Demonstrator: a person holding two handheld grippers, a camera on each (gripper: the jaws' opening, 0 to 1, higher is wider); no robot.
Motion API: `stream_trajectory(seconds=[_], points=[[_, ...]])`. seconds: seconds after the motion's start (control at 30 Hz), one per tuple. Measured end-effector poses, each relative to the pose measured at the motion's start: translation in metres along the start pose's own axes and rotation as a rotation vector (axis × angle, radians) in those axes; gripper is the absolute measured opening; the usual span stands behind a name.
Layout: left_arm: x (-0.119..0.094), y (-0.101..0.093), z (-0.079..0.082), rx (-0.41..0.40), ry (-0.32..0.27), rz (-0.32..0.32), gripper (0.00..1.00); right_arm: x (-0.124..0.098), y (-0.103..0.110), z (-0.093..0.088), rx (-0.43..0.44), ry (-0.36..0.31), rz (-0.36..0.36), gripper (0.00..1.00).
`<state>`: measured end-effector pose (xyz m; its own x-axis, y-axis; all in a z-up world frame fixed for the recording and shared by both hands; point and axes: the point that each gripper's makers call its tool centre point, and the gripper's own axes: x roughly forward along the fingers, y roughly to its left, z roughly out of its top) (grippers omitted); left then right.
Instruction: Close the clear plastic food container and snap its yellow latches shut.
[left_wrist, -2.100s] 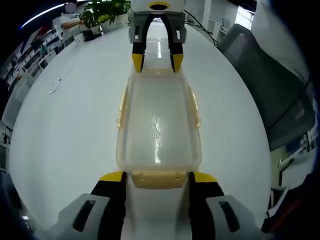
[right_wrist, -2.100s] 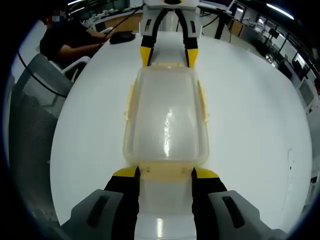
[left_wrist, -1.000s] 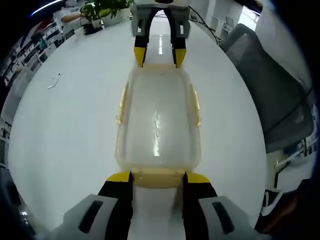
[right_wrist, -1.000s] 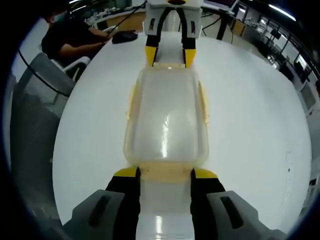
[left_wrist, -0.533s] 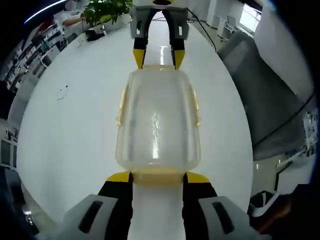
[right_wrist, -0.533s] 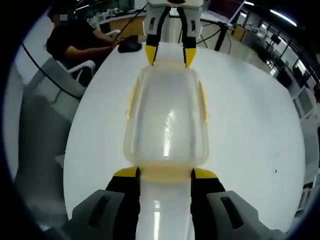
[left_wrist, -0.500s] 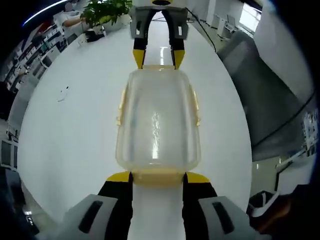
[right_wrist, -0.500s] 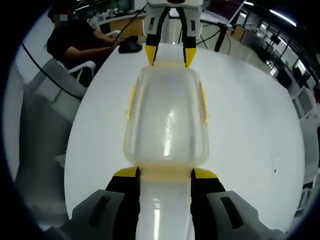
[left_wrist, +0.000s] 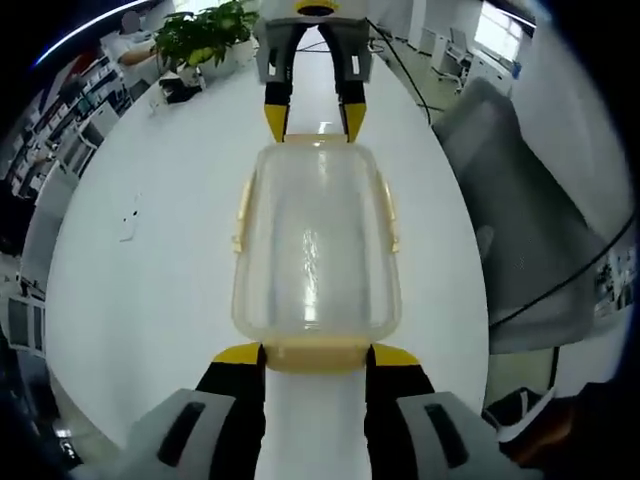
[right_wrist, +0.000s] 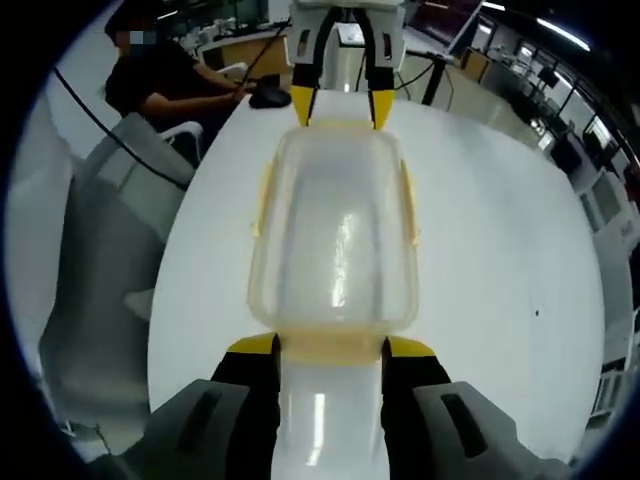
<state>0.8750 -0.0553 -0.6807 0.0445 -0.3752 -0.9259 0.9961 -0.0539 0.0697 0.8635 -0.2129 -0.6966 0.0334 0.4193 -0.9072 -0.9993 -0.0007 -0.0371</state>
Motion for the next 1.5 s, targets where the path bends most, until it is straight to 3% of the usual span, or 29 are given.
stream_trajectory(seconds=[0.3, 1.1, 1.5], points=[[0.016, 0.003, 0.038, 0.02, -0.024, 0.007, 0.32, -0.019, 0.001, -0.037, 0.009, 0.029, -0.011, 0.36], [0.047, 0.01, 0.101, 0.043, -0.067, 0.016, 0.32, -0.042, 0.003, -0.104, 0.042, 0.044, -0.018, 0.36], [0.068, 0.011, 0.123, 0.043, -0.087, 0.013, 0.32, -0.048, 0.007, -0.131, 0.05, 0.059, -0.012, 0.36]])
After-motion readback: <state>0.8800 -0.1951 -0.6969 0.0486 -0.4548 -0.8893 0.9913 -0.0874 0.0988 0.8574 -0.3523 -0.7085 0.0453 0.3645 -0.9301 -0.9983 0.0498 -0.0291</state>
